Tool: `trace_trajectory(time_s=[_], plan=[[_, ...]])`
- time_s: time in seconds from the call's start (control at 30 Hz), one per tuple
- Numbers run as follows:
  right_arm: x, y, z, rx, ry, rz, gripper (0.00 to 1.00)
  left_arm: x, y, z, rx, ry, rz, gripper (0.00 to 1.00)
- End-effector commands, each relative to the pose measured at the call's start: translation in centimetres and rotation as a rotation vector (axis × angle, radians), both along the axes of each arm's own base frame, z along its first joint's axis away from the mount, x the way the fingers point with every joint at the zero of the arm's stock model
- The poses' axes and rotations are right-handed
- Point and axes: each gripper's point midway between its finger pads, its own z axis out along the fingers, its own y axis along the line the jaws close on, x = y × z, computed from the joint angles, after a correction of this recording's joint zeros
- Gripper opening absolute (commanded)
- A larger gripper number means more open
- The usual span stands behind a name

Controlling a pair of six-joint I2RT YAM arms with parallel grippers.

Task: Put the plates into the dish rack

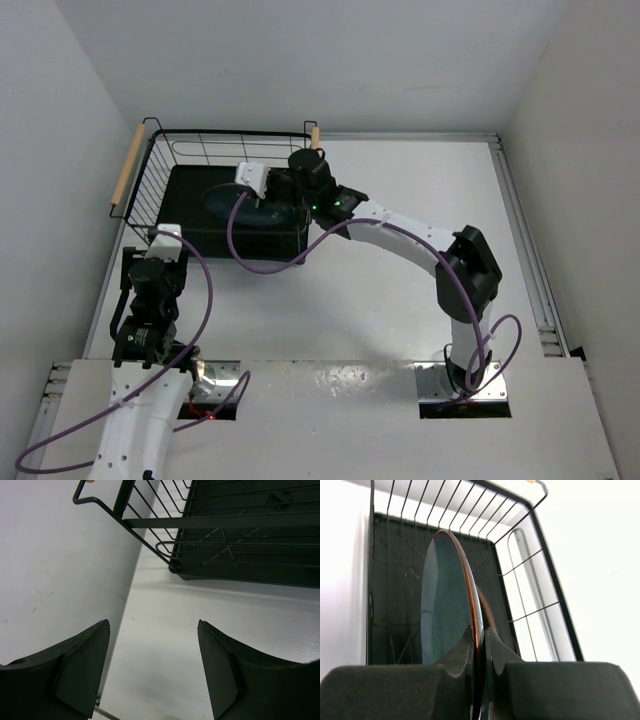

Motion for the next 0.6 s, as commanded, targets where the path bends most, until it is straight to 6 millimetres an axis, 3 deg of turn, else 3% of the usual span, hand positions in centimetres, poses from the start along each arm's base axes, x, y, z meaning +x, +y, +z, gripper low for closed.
trace_trajectory(time_s=[0.0,0.13,0.3,0.57], plan=[[-1.4,-0.6,13.9,0.289,-0.238,0.025,0.00,0.2,0.2,0.9,0.001,-0.042,0.008,0.76],[-1.5,-0.6,12.6,0.273,-0.203,0.030,0.00,0.3,0.1,0.8,-0.002,-0.042,-0.001,0.76],[-1.8,-0.2,10.5,0.319,-0.038,0.042,0.00,0.3,0.1,0.8,-0.002,-0.042,-0.001,0.76],[-1.2,-0.1,7.6,0.265,-0.023,0.040,0.00,0.3,0.1,0.8,-0.002,-0.042,-0.001,0.76]])
